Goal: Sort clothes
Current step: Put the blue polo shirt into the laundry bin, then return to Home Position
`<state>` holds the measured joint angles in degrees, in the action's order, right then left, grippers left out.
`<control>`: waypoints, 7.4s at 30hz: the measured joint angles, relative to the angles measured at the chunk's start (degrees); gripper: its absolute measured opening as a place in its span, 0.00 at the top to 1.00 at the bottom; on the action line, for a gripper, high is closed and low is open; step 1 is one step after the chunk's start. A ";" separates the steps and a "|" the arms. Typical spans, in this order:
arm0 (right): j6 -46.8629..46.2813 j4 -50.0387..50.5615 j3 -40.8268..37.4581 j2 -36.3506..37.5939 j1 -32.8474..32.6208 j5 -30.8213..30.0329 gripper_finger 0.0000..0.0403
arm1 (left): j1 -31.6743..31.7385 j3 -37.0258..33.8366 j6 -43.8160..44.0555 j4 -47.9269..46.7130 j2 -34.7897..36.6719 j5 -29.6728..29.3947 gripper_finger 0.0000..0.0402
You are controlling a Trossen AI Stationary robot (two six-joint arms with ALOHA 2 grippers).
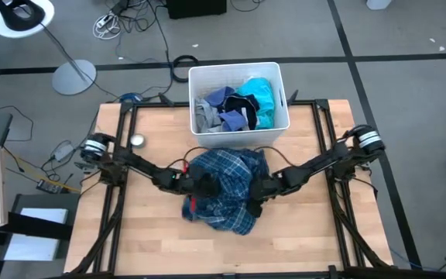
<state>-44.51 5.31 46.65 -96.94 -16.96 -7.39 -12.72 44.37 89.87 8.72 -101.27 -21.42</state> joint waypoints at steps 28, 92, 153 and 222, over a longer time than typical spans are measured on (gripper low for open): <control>25.02 19.32 29.52 21.76 3.55 -5.69 1.00 | 9.53 39.50 -39.20 -6.35 6.29 12.40 1.00; 17.47 64.39 39.17 6.26 30.44 7.35 1.00 | 30.71 62.18 -53.13 -74.70 -12.57 19.31 1.00; -3.99 58.38 20.55 47.51 -8.91 -0.99 0.97 | -5.34 59.37 -66.14 -59.01 11.20 13.08 0.99; -5.49 56.06 -0.24 60.61 -26.67 -34.81 0.97 | 7.46 -43.92 -83.39 -7.69 101.06 18.70 0.99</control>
<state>-50.00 61.37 46.41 -36.34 -43.64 -42.21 -5.26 0.45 6.49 1.03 -0.21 -2.72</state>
